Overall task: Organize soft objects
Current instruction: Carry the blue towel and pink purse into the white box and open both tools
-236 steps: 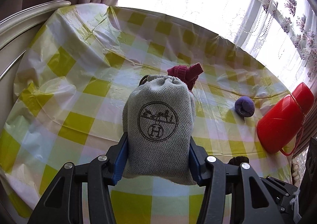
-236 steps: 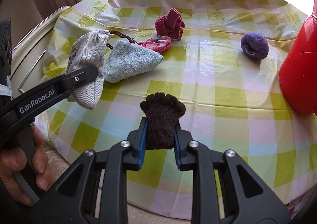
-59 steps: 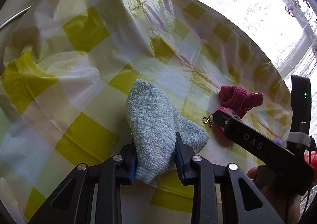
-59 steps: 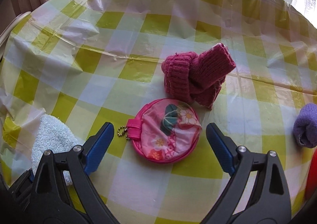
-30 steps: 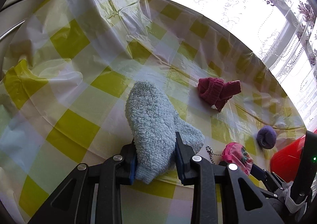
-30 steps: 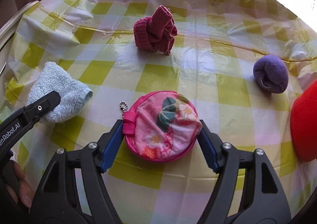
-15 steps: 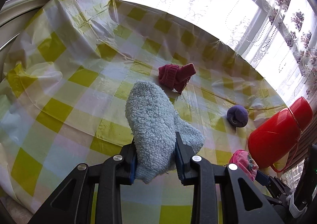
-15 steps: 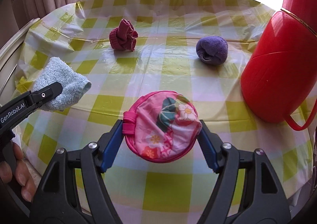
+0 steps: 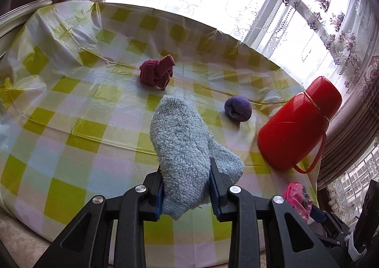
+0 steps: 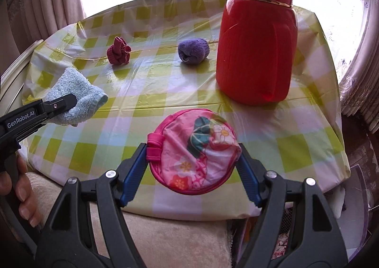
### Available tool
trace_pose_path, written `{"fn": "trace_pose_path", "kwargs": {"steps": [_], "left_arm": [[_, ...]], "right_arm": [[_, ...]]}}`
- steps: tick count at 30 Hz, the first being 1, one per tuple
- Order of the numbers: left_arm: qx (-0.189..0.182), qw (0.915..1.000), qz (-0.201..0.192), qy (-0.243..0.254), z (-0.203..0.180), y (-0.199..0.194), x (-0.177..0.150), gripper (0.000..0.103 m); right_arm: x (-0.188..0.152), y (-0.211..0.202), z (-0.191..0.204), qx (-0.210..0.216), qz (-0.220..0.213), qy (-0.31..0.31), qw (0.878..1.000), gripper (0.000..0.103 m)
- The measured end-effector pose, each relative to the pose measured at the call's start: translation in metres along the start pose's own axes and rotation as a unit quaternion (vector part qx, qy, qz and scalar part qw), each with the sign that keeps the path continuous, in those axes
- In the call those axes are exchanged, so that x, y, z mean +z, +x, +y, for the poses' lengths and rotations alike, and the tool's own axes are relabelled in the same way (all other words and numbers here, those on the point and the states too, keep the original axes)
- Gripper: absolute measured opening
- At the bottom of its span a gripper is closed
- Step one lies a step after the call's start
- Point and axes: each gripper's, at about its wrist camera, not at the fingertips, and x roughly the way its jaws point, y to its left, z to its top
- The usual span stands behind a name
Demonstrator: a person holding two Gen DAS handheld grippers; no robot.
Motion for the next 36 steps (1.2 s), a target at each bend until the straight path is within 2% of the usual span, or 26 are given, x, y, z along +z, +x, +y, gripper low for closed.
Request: {"fn": "trace_pose_path", "kwargs": {"steps": [10, 19, 28, 36], "left_arm": [[-0.05, 0.9963, 0.021, 0.066, -0.076, -0.009, -0.028, 0.032], [-0.097, 0.9855, 0.043, 0.132, -0.144, -0.013, -0.057, 0.032], [-0.142, 0.9675, 0.066, 0.199, -0.209, -0.019, -0.09, 0.032], [-0.189, 0.9451, 0.088, 0.252, -0.263, -0.025, -0.123, 0.032]], "right_arm": [[-0.039, -0.045, -0.093, -0.053, 0.002, 0.047, 0.998, 0.075], [-0.077, -0.077, -0.19, -0.127, 0.01, 0.116, 0.985, 0.075], [-0.1, -0.093, -0.256, -0.169, 0.015, 0.178, 0.969, 0.076], [-0.104, -0.101, -0.286, -0.186, 0.014, 0.204, 0.961, 0.085]]}}
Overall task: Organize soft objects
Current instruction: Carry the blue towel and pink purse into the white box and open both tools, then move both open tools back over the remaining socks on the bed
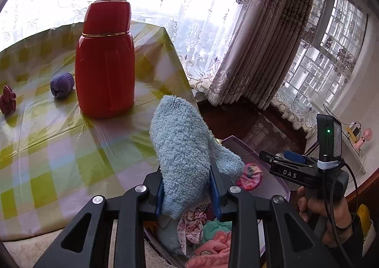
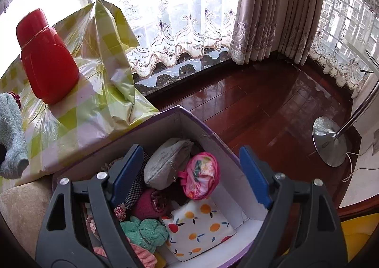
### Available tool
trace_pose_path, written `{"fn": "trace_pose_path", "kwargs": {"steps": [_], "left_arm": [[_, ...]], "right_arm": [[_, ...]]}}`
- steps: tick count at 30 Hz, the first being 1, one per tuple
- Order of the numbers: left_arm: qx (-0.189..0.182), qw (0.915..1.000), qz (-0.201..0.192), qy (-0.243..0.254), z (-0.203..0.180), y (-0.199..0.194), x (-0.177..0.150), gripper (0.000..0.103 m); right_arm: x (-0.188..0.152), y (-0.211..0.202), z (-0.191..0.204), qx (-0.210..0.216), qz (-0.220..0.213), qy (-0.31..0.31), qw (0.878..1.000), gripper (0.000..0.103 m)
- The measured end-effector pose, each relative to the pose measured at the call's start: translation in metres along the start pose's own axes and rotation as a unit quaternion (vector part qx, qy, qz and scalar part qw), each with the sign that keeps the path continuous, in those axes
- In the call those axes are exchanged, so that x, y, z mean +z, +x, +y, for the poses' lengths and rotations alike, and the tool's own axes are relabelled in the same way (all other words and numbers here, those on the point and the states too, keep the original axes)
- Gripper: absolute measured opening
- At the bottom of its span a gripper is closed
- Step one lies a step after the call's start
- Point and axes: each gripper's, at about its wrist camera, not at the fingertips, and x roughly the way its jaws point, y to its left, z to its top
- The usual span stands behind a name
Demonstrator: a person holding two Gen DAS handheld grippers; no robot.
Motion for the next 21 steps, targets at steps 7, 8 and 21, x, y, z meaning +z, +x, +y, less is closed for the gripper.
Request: {"fn": "trace_pose_path", "kwargs": {"steps": [7, 8, 21], "left_arm": [[-0.034, 0.9989, 0.014, 0.028, -0.032, 0.011, -0.001, 0.032], [-0.042, 0.9985, 0.017, 0.029, -0.034, 0.014, 0.0, 0.033], [-0.059, 0.9976, 0.032, 0.012, -0.023, 0.018, 0.001, 0.065]], "right_arm": [[0.005, -0.007, -0.013, -0.004, -0.011, 0.021, 1.0, 0.085], [0.006, -0.009, -0.014, -0.005, -0.012, 0.024, 1.0, 0.085], [0.011, -0.02, 0.0, 0.01, -0.023, 0.011, 1.0, 0.086]]}}
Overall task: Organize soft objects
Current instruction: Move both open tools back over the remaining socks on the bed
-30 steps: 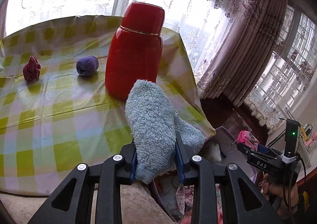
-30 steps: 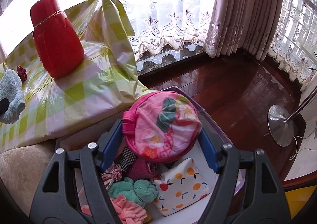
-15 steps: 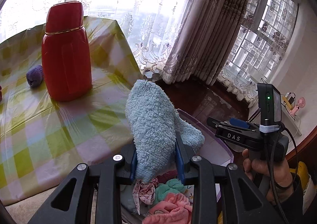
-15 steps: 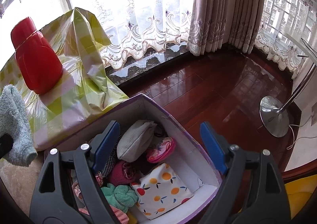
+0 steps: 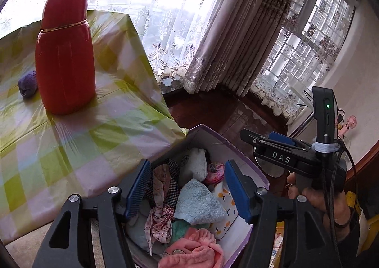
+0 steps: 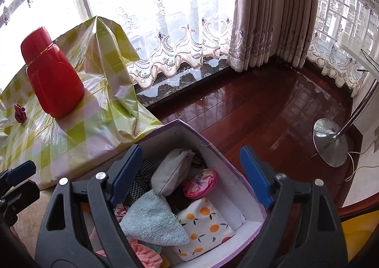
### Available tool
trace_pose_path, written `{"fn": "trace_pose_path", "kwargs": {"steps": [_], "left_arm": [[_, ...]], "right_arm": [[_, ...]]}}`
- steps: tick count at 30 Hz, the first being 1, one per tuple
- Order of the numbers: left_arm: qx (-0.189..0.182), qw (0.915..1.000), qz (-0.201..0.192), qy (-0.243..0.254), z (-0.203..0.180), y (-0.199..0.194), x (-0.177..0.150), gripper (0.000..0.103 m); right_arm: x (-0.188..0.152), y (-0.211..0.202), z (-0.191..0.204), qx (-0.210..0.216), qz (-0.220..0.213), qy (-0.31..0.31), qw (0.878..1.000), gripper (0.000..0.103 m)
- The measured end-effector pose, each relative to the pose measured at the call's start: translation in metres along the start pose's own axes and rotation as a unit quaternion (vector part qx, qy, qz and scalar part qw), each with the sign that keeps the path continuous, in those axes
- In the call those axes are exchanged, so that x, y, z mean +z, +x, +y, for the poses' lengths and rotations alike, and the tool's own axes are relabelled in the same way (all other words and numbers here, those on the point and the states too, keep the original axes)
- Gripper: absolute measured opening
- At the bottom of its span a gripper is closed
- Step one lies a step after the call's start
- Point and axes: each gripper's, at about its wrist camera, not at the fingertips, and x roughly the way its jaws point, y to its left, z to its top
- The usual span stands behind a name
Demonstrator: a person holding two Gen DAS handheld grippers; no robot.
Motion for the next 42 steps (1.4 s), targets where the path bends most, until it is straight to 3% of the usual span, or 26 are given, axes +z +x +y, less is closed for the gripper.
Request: {"fn": "trace_pose_path", "kwargs": {"steps": [8, 14, 31, 42], "left_arm": [[0.027, 0.9986, -0.035, -0.03, 0.026, -0.02, 0.007, 0.065], [0.06, 0.9937, -0.068, -0.066, 0.067, -0.044, 0.013, 0.065], [0.161, 0.9689, -0.112, -0.151, 0.193, -0.092, 0.012, 0.065], [0.21, 0.9503, -0.133, -0.187, 0.268, -0.115, 0.023, 0.065]], "right_arm": [[0.0, -0.006, 0.032, 0.023, 0.003, -0.031, 0.999, 0.086], [-0.004, -0.011, 0.074, 0.049, 0.008, -0.072, 0.996, 0.086], [-0.024, -0.01, 0.232, 0.16, 0.034, -0.186, 0.969, 0.086], [-0.02, 0.003, 0.326, 0.198, 0.031, -0.232, 0.952, 0.086]]}}
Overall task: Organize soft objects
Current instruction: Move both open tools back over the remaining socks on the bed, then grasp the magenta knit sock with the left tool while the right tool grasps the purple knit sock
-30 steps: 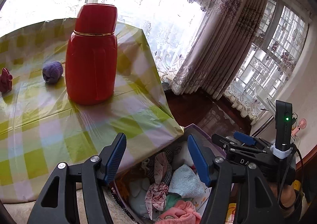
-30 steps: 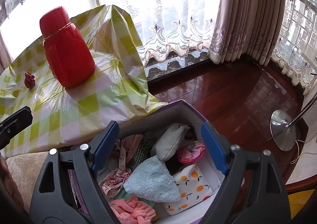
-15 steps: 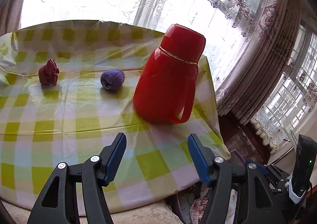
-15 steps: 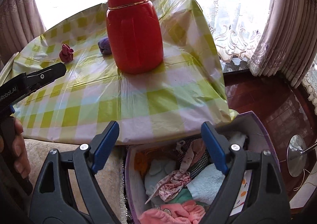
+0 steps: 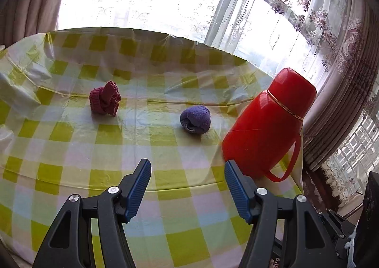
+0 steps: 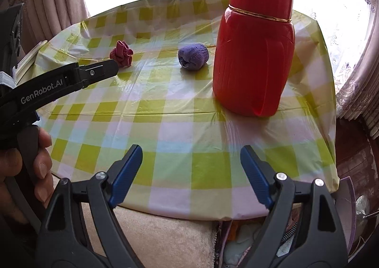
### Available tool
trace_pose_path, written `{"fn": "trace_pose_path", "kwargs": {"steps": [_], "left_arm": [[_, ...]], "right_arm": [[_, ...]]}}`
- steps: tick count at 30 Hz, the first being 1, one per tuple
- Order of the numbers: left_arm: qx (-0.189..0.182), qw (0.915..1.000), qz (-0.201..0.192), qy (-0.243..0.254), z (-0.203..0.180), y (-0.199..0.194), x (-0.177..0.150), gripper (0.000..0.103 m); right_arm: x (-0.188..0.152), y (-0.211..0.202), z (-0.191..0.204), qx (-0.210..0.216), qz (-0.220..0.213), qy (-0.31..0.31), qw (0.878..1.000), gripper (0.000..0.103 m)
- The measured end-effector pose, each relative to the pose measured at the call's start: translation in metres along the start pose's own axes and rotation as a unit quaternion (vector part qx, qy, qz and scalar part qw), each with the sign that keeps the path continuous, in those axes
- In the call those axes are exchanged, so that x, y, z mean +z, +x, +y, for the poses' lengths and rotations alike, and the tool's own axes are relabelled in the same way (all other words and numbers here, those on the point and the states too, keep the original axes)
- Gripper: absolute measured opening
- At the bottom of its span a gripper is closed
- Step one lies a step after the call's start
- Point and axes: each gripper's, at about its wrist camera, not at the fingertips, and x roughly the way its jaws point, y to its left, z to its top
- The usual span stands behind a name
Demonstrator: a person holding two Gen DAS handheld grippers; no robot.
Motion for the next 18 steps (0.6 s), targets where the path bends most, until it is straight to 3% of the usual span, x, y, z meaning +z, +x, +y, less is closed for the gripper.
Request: {"fn": "trace_pose_path", "kwargs": {"steps": [9, 18], "left_arm": [[0.04, 0.9959, -0.032, -0.075, 0.079, 0.01, 0.05, 0.067], [0.053, 0.9874, -0.043, -0.143, 0.141, 0.03, 0.081, 0.076]], "right_arm": [[0.057, 0.037, 0.054, 0.018, -0.025, -0.023, 0.999, 0.086], [0.123, 0.09, 0.075, -0.026, -0.053, -0.022, 0.998, 0.091]]}}
